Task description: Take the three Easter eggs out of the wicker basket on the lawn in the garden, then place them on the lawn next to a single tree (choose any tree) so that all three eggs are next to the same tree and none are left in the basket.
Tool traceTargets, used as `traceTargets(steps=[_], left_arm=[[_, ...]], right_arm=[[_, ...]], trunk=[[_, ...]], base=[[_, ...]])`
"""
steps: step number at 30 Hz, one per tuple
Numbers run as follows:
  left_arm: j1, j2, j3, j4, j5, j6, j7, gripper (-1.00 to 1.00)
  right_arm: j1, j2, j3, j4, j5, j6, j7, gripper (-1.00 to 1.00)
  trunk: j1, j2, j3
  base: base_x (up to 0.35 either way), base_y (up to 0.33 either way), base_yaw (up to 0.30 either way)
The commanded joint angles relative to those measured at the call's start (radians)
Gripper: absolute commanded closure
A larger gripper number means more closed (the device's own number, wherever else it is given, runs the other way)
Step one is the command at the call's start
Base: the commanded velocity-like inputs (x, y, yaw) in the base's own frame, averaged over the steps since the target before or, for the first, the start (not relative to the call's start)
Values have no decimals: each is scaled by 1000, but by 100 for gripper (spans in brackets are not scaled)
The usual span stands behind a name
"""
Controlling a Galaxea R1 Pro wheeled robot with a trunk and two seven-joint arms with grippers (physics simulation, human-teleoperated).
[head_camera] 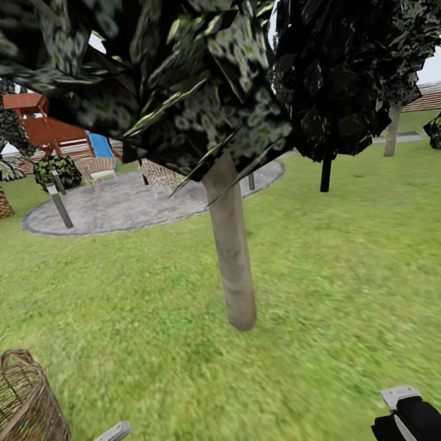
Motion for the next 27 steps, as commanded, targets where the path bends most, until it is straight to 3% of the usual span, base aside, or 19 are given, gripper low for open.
traceTargets(steps=[1, 27], left_arm=[[-1, 0, 2, -1, -2, 5, -6, -100], [-1, 0, 2, 33, -7, 5, -6, -100]], right_arm=[[0, 0, 0, -1, 2, 5, -1, -100], [0, -1, 0, -2, 1, 6, -2, -100]], trunk=[[-4, 7, 2], [-104, 189, 84]], base=[[0, 0, 0], [0, 0, 0]])
